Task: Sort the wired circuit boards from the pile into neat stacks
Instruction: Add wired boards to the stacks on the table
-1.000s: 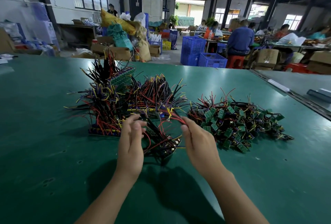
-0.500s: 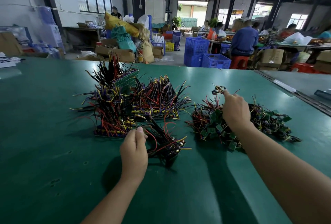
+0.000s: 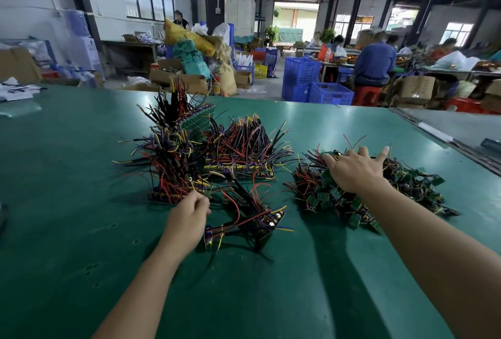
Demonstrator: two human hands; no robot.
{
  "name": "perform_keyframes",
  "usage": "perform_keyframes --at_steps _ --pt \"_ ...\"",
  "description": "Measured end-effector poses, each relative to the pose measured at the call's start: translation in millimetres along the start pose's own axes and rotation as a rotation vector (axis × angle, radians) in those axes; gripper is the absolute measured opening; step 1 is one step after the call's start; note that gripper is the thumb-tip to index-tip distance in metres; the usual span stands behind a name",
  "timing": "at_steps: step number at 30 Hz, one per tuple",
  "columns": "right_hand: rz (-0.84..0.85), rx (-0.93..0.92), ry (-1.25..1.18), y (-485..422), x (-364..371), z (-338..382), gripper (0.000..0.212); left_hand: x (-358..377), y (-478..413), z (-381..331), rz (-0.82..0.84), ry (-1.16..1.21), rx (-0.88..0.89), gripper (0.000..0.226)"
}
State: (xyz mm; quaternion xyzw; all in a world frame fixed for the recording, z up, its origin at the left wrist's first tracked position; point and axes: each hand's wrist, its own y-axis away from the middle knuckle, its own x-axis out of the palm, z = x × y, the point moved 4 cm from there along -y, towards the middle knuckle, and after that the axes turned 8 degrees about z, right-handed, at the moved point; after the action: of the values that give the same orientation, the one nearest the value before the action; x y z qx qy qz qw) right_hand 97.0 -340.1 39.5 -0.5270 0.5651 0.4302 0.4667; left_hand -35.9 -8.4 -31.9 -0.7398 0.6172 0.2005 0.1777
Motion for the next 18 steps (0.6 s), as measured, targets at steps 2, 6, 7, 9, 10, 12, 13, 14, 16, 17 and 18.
perform_keyframes --at_steps 2,6,7,9,10,12,13,14,16,17,18 --pt "-0.042 0.008 -0.029 4 -5 3 0.074 1 6 4 0.16 -0.203 0.02 0.025" --pt "-0.298 -0.066 -0.16 27 -14 20 0.052 -3 13 6 0.324 -0.355 0.024 0.036" --pt "-0.361 -0.117 -0.201 36 -15 27 0.046 -3 14 6 0.345 -0.361 0.022 0.044" --pt "-0.444 -0.219 -0.293 55 -12 43 0.038 -3 16 3 0.379 -0.349 0.026 0.052" --pt "-0.465 -0.259 -0.358 64 -10 50 0.034 -3 17 2 0.383 -0.34 0.026 0.052" --pt "-0.459 -0.307 -0.51 84 -4 61 0.027 -4 20 -3 0.357 -0.299 0.055 0.041" --pt "-0.437 -0.327 -0.588 92 -1 65 0.025 -4 20 -6 0.332 -0.267 0.08 0.034" --pt "-0.421 -0.346 -0.663 99 3 68 0.024 -3 20 -8 0.311 -0.229 0.101 0.029" --pt "-0.441 -0.38 -0.805 113 9 69 0.02 -1 20 -14 0.277 -0.093 0.124 0.027" --pt "-0.461 -0.382 -0.874 120 10 68 0.018 0 20 -16 0.266 0.012 0.126 0.028" --pt "-0.481 -0.376 -0.948 127 11 67 0.015 1 21 -18 0.26 0.127 0.125 0.031"
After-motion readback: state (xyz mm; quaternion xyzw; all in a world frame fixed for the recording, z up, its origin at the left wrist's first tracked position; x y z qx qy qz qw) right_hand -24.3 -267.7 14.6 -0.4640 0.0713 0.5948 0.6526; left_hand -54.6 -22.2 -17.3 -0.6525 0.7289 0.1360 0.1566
